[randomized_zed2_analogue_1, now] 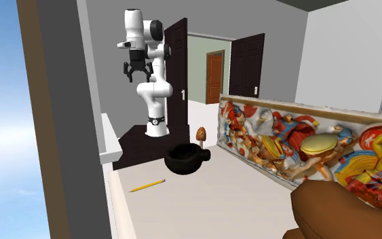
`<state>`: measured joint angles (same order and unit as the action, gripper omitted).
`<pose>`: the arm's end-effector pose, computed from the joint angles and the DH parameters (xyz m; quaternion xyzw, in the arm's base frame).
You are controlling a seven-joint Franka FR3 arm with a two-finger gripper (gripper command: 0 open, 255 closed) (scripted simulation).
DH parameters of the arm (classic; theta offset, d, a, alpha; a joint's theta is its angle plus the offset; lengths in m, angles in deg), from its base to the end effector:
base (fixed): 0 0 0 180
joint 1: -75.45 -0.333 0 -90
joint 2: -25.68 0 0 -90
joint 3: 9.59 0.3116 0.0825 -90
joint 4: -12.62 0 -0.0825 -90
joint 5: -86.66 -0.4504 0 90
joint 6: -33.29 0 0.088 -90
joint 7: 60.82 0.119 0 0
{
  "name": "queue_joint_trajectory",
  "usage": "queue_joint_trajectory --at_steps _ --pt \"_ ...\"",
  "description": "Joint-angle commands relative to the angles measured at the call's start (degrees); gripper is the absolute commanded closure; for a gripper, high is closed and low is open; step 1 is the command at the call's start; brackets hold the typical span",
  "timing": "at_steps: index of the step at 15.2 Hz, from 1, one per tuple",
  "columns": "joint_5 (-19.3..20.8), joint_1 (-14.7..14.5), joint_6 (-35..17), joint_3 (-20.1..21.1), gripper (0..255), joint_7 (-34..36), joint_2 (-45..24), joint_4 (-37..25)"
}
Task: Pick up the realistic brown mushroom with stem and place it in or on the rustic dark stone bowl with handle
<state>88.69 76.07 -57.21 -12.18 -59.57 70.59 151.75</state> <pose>0.3731 -0.0267 0.5362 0.9990 -0.0311 -0.0327 0.0014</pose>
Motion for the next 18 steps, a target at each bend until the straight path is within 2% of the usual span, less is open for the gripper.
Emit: queue_joint_trajectory --at_steps 1,9,18 --pt "0.00 0.00 0.00 0.00 0 0.00 0.00 0.00" --pt "-4.32 -3.74 -6.91 6.89 0 6.62 -14.04 -3.28" --pt "-6.14 -7.02 -12.50 13.50 0 13.73 -32.47 -11.96"
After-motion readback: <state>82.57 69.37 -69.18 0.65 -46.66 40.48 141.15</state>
